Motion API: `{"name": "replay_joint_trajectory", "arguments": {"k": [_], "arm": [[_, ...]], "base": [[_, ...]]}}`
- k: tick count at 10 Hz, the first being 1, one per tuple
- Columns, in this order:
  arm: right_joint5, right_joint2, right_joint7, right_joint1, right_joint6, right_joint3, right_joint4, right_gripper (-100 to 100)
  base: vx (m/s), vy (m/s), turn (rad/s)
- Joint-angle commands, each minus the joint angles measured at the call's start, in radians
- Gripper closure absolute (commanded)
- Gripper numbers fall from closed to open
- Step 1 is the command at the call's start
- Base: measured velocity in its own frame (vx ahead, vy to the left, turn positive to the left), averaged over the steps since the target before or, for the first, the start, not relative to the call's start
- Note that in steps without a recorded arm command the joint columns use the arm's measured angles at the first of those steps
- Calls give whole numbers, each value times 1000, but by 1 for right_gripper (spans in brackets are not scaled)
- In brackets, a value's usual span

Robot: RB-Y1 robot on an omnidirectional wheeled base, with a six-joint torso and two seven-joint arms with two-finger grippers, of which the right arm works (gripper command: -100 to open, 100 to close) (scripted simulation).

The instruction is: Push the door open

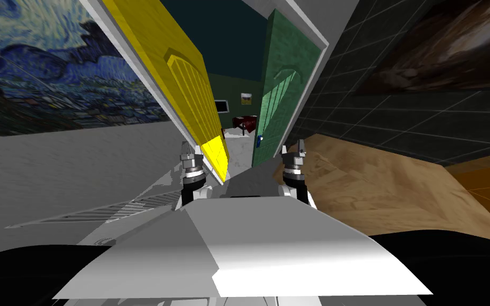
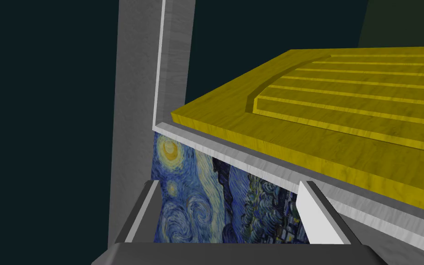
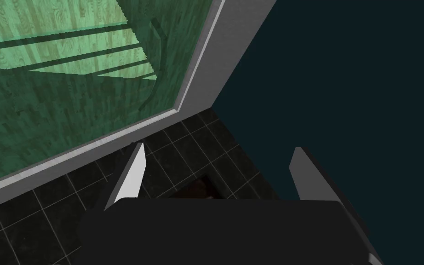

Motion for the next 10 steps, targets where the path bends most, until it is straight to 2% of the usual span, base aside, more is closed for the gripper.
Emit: {"name": "replay_joint_trajectory", "arguments": {"k": [1,2,3,9,10], "arm": [[-1,-12,-3,-16,6,4,36,-100],[-1,-15,-4,-22,8,6,48,-100],[-2,-26,-7,-37,14,10,82,-100],[-5,-65,-19,-99,38,26,218,-100],[-5,-65,-19,-99,38,26,218,-100]], "base": [[63,-50,107],[101,-92,111],[121,-124,116],[88,-107,98],[54,-68,38]]}}
